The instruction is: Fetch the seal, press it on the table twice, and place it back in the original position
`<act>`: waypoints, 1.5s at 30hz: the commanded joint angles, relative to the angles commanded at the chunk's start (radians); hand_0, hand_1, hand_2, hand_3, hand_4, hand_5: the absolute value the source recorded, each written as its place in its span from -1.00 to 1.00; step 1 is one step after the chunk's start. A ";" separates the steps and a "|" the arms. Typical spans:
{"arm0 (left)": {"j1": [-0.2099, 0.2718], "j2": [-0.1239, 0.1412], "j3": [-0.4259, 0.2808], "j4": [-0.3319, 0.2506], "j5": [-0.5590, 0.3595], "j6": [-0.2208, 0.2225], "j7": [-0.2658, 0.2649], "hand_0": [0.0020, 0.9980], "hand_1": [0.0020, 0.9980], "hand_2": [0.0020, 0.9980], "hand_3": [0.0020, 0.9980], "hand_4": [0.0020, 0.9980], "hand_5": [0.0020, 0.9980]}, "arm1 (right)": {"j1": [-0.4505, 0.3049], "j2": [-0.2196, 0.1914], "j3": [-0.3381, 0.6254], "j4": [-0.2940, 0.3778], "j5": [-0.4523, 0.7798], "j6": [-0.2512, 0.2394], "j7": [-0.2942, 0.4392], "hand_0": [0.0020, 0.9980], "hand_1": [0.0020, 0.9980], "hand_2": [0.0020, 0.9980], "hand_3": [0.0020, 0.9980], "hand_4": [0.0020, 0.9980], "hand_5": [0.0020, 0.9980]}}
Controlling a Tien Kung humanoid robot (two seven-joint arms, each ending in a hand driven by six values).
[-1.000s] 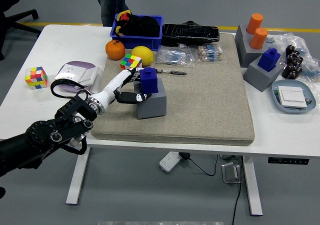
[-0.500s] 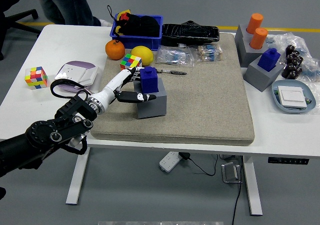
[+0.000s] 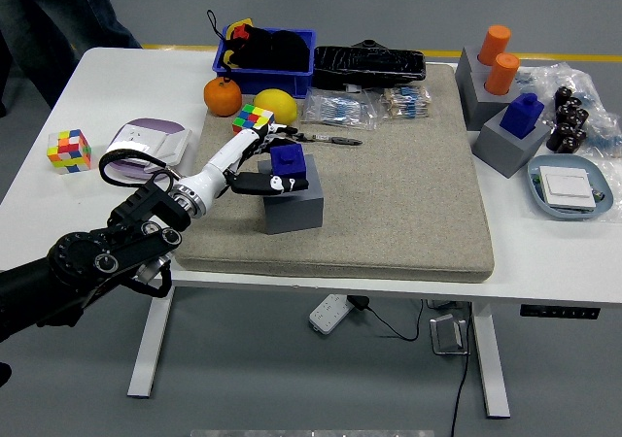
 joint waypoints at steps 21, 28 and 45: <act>-0.002 0.034 -0.116 -0.007 0.080 -0.036 0.008 0.75 0.76 0.68 0.75 1.00 -0.54 | -0.001 0.002 0.007 -0.001 -0.001 0.001 -0.001 0.73 0.55 0.45 0.49 0.59 0.13; 0.008 0.069 -0.195 -0.012 0.094 -0.056 0.007 0.84 0.90 0.89 0.85 1.00 -0.09 | 0.002 0.001 0.007 0.000 -0.002 0.000 0.000 0.73 0.55 0.44 0.49 0.59 0.13; 0.057 0.184 -0.295 0.108 0.096 -0.031 0.016 0.83 0.87 0.85 0.83 1.00 -0.11 | 0.005 -0.003 0.012 -0.001 -0.006 -0.001 0.000 0.73 0.55 0.44 0.49 0.59 0.14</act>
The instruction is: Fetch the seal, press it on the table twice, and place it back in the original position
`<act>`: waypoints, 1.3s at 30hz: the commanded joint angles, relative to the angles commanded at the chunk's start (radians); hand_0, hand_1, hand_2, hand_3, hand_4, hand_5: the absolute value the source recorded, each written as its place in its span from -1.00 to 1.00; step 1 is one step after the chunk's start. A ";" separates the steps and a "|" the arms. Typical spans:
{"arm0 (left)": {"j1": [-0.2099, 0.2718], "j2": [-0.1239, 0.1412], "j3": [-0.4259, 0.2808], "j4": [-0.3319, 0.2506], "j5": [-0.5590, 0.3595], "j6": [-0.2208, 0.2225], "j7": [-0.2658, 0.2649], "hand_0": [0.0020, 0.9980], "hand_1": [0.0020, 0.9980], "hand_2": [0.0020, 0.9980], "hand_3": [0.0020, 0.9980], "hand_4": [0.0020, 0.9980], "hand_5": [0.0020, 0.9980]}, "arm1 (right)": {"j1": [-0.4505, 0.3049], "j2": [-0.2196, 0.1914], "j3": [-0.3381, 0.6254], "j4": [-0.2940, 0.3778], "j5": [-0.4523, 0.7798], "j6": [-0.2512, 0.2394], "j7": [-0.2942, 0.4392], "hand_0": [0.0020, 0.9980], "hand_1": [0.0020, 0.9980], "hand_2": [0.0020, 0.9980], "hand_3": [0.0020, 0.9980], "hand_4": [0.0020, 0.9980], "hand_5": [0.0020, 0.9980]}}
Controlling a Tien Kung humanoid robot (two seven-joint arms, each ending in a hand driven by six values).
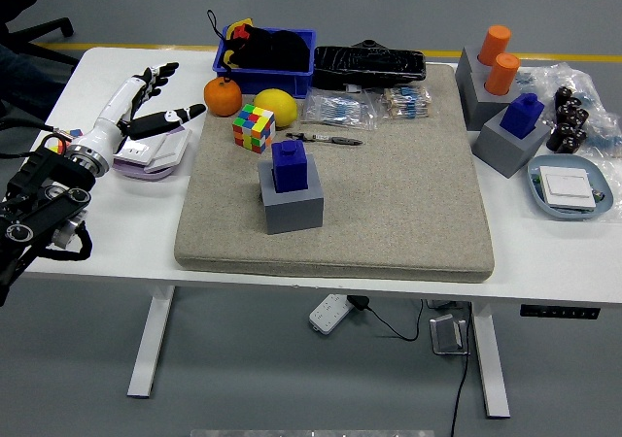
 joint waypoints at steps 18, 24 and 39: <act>0.040 0.055 -0.073 0.033 0.004 0.004 0.004 0.81 0.82 0.79 0.80 1.00 -0.18 | -0.008 -0.002 0.010 -0.001 -0.006 -0.002 0.003 0.73 0.55 0.45 0.49 0.59 0.14; 0.045 0.062 -0.100 0.036 0.008 0.006 0.003 0.81 0.83 0.78 0.79 1.00 -0.18 | -0.008 -0.002 0.020 0.000 -0.009 -0.002 0.003 0.73 0.55 0.45 0.49 0.59 0.14; 0.045 0.070 -0.118 0.035 0.015 0.005 0.009 0.81 0.81 0.77 0.79 1.00 -0.24 | -0.008 0.004 0.033 0.000 -0.011 -0.004 0.004 0.73 0.55 0.45 0.49 0.59 0.14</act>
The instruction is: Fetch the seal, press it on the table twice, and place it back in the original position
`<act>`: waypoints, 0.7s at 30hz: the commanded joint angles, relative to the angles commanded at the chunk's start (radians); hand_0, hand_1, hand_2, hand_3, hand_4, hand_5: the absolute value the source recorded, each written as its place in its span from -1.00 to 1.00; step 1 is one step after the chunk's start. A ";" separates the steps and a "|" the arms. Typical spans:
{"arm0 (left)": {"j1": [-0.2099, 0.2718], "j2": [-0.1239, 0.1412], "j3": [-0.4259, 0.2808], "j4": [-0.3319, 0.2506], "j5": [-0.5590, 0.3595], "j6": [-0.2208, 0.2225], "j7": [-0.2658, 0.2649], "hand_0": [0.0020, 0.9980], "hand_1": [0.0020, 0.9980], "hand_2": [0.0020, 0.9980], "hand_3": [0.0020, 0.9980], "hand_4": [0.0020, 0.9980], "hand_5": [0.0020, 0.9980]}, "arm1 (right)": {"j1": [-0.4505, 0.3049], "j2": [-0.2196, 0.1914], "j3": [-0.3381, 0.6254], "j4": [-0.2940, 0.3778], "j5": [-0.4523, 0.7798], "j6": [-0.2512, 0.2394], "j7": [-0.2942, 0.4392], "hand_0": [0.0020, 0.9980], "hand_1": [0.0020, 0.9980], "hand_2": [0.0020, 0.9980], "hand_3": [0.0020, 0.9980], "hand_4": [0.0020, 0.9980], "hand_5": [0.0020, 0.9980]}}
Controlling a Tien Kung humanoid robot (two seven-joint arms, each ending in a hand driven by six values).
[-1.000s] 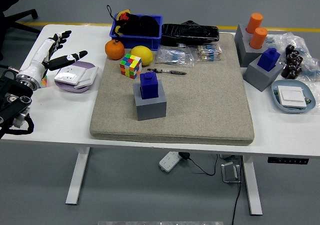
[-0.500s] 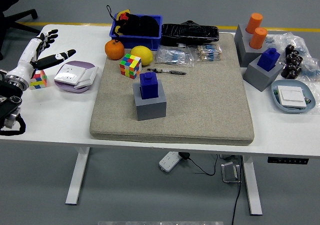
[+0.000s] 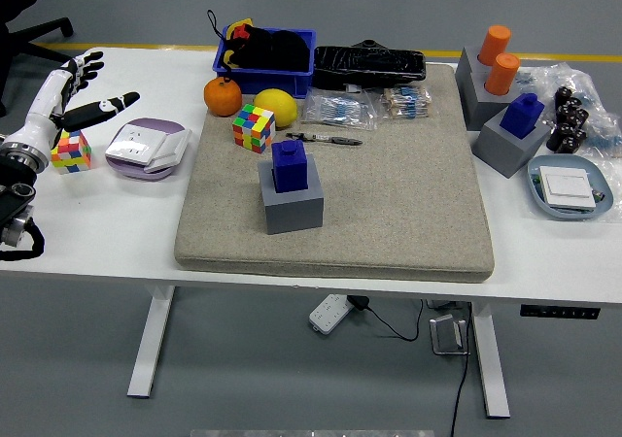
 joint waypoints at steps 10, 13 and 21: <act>-0.012 0.003 -0.005 -0.005 0.004 0.001 0.003 0.79 0.79 0.76 0.78 0.98 -0.30 | 0.003 -0.003 0.009 0.000 -0.001 0.000 -0.001 0.73 0.55 0.46 0.49 0.59 0.14; -0.016 0.003 -0.005 -0.008 0.006 0.001 0.005 0.79 0.79 0.76 0.78 0.98 -0.30 | 0.003 -0.003 0.010 0.000 -0.001 0.000 -0.001 0.73 0.55 0.46 0.49 0.59 0.14; -0.017 0.003 -0.001 -0.008 0.005 0.002 0.008 0.79 0.78 0.75 0.78 0.95 -0.31 | 0.009 -0.006 0.010 0.001 -0.001 -0.001 0.001 0.73 0.55 0.46 0.49 0.59 0.14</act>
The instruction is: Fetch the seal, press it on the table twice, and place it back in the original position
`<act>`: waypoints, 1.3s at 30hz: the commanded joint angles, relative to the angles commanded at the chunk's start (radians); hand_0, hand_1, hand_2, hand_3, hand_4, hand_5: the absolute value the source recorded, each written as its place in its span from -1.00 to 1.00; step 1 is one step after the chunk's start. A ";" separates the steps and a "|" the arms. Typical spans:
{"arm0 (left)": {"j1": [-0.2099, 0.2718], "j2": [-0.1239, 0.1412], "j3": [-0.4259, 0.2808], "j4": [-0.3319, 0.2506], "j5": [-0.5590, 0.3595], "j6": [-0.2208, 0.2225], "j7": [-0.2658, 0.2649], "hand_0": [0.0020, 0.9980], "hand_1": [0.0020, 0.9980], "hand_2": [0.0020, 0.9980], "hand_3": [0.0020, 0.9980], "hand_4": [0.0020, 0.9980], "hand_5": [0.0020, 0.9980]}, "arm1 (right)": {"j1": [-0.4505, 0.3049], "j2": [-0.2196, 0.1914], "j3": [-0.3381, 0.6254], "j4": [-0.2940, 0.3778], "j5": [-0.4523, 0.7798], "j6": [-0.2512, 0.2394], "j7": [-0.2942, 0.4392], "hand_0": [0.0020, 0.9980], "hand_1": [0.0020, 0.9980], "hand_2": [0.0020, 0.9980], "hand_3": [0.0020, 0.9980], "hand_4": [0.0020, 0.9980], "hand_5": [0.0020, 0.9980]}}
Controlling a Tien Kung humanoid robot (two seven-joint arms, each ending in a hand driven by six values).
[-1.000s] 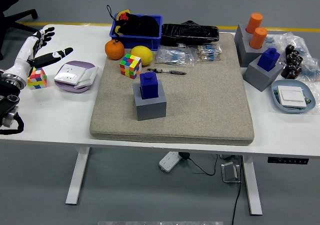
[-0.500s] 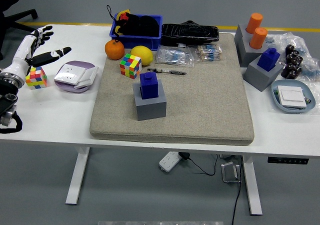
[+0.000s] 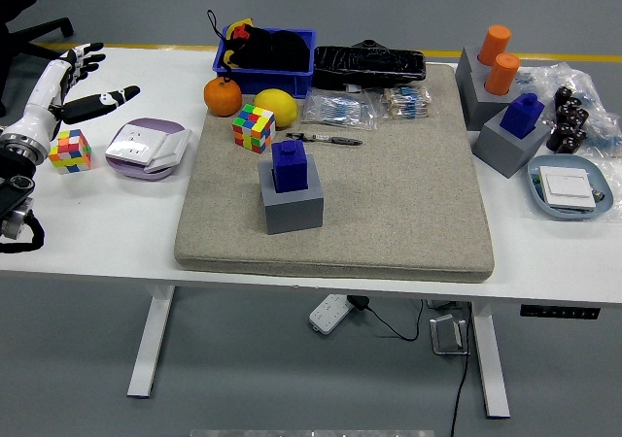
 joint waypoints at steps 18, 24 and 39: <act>-0.004 0.001 0.013 -0.003 -0.001 -0.002 0.003 0.78 0.77 0.75 0.78 0.90 -0.37 | -0.002 -0.001 -0.006 -0.001 0.003 0.000 0.000 0.73 0.55 0.46 0.49 0.59 0.14; -0.005 0.004 0.017 -0.004 -0.002 -0.002 0.004 0.78 0.76 0.75 0.78 0.88 -0.39 | -0.001 -0.002 -0.011 -0.001 0.006 0.000 0.000 0.73 0.55 0.46 0.49 0.59 0.14; -0.011 0.006 0.029 -0.007 -0.014 0.000 0.008 0.78 0.76 0.74 0.78 0.87 -0.40 | 0.001 -0.008 -0.019 -0.001 0.011 0.000 -0.002 0.73 0.55 0.46 0.49 0.60 0.14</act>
